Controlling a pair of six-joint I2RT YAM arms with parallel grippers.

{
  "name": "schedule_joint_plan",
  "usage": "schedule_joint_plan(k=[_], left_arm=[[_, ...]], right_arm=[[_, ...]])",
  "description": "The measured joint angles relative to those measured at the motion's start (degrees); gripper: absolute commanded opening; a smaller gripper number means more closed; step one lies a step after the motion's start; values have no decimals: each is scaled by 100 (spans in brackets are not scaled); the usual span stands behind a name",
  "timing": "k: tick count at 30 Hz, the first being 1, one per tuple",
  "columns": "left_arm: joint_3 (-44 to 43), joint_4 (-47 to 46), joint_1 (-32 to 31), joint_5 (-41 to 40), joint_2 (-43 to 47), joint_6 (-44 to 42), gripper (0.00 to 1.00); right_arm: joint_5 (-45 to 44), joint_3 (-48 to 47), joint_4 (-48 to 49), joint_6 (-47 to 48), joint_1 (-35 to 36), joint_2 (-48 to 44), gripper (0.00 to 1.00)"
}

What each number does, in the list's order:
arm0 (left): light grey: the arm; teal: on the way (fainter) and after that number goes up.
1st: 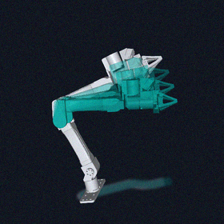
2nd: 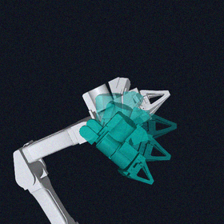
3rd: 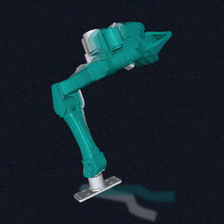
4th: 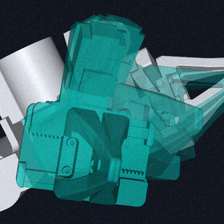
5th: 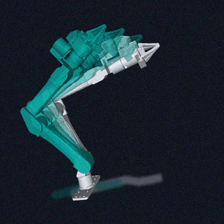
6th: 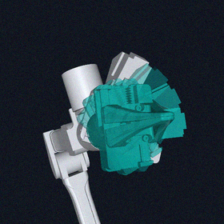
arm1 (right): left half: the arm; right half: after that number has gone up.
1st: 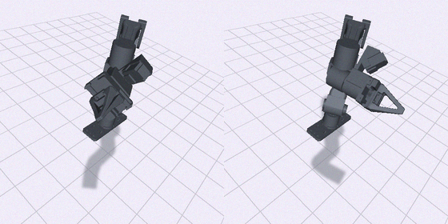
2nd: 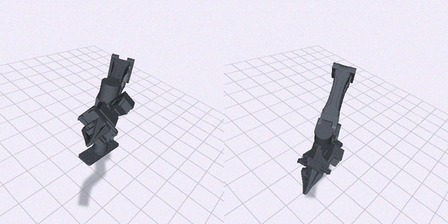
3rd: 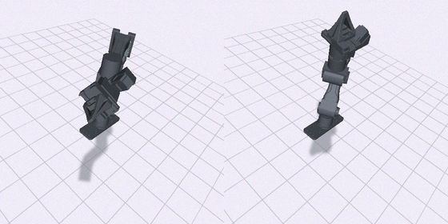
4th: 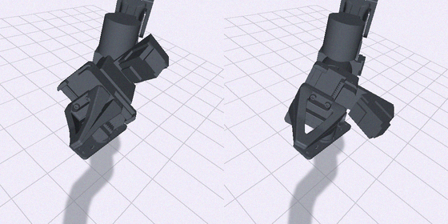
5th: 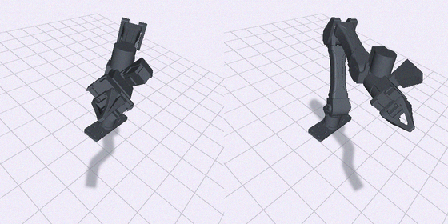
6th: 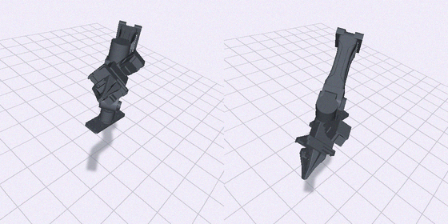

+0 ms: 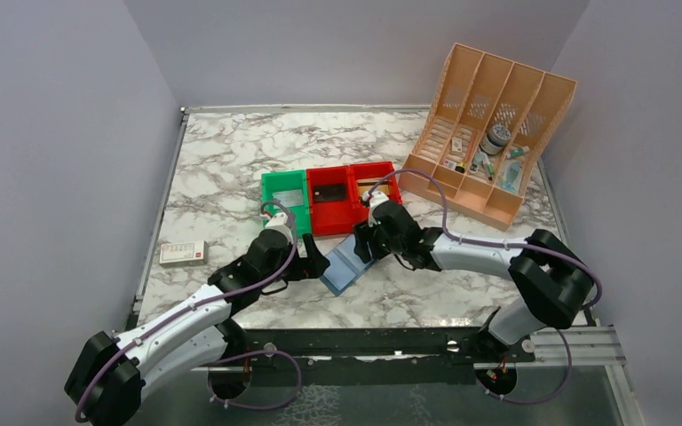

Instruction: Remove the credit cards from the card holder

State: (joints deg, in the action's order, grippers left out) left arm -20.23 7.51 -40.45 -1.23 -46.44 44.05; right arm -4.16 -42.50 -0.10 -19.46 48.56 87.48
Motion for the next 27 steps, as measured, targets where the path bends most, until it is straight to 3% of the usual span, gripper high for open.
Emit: schedule_joint_plan(k=[11, 16, 20, 27], left_arm=[[0, -192, 0, 227, -232, -33, 85], [0, -219, 0, 254, -249, -37, 83], [0, -343, 0, 323, -420, 24, 74], [214, -404, -2, 435, -400, 350, 70]], right_arm=[[238, -146, 2, 22, 2, 483, 50], [411, -109, 42, 24, -2, 498, 37], [713, 254, 468, -170, -2, 358, 32], [1373, 1283, 1572, -1038, 20, -94, 30]])
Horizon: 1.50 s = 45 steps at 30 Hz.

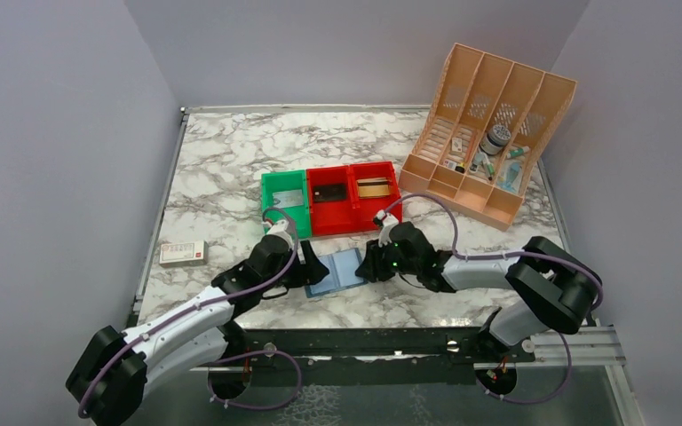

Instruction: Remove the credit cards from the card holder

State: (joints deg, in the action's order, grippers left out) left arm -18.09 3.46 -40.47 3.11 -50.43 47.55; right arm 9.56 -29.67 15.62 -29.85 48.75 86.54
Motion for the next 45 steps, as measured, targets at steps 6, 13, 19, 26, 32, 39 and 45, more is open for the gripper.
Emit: schedule_joint_plan(k=[6, 13, 19, 26, 32, 39, 45], left_arm=[[505, 98, -57, 13, 509, 317, 70], [525, 153, -125, -37, 518, 400, 70], [245, 138, -144, -175, -103, 348, 64], [162, -2, -286, -509, -459, 297, 38], [216, -358, -455, -435, -601, 337, 28], [225, -575, -507, -350, -616, 358, 18], [258, -614, -546, -334, -656, 380, 10]], right_arm=[[372, 717, 1154, -813, 39, -63, 30], [442, 831, 1432, -1215, 42, 4, 31], [474, 791, 1449, -1307, 42, 55, 32], [527, 710, 1414, -1351, 42, 114, 32], [573, 577, 1353, -1480, 42, 197, 31], [584, 531, 1285, -1641, 57, 208, 19], [789, 444, 1447, -1849, 68, 369, 19]])
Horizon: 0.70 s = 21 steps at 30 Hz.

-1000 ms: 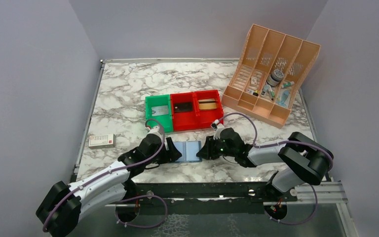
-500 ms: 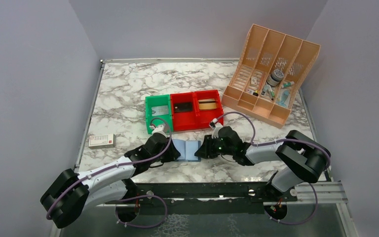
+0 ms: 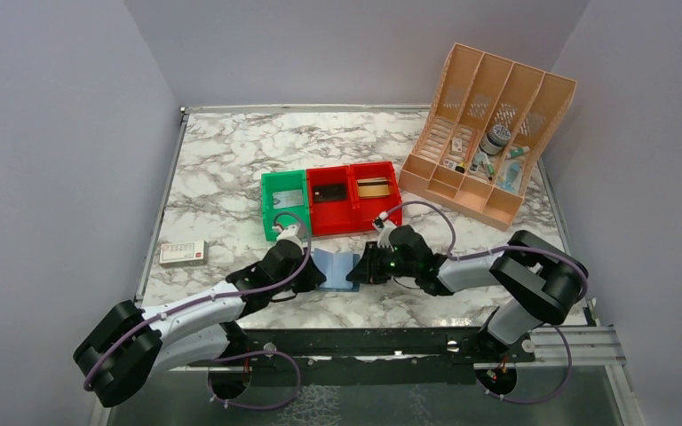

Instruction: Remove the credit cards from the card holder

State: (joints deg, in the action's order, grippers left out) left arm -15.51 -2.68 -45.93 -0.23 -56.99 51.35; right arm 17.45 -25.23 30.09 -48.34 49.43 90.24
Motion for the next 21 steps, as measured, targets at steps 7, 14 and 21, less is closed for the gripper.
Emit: schedule_joint_plan(k=[7, 14, 21], left_arm=[[2, -90, -79, -4, -114, 37, 8], [35, -101, -107, -4, -70, 42, 21], [24, 481, -146, -70, 481, 33, 52]], right_arm=[[269, -240, 260, -245, 7, 341, 10], [188, -286, 170, -240, 13, 293, 12], [-686, 125, -706, -72, 11, -815, 36]])
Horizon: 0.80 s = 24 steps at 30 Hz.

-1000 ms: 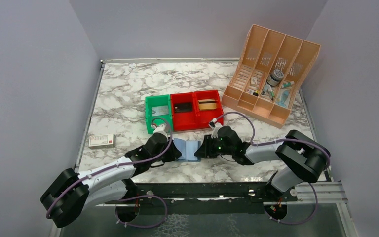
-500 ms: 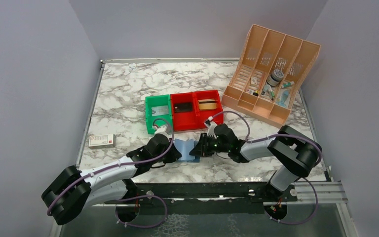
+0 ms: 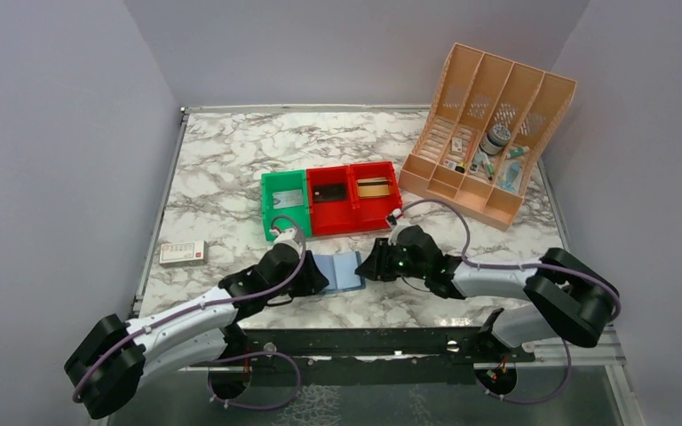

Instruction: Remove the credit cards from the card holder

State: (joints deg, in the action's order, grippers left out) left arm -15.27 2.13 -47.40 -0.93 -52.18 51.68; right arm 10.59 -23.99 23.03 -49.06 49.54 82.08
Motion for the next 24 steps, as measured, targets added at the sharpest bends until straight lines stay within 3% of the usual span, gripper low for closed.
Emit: schedule_joint_plan(k=[3, 11, 16, 18, 24], left_arm=[[-81, 496, 0, -149, 330, -15, 59], [-929, 1532, 0, -717, 640, -223, 70], [-1495, 1814, 0, -984, 328, -468, 82], [-1773, 1902, 0, -1056, 111, -616, 97], [-2634, 1969, 0, -1467, -431, -1123, 99]], right_arm=[[-549, 2, -662, 188, 2, -629, 48], [-1917, -302, -1873, 962, 2, -2439, 58], [-2874, -726, -2100, 1458, 0, -3132, 79], [-3303, -833, -2105, 1705, 2, -3318, 86], [-3960, -881, -1950, 2966, 0, -3639, 97]])
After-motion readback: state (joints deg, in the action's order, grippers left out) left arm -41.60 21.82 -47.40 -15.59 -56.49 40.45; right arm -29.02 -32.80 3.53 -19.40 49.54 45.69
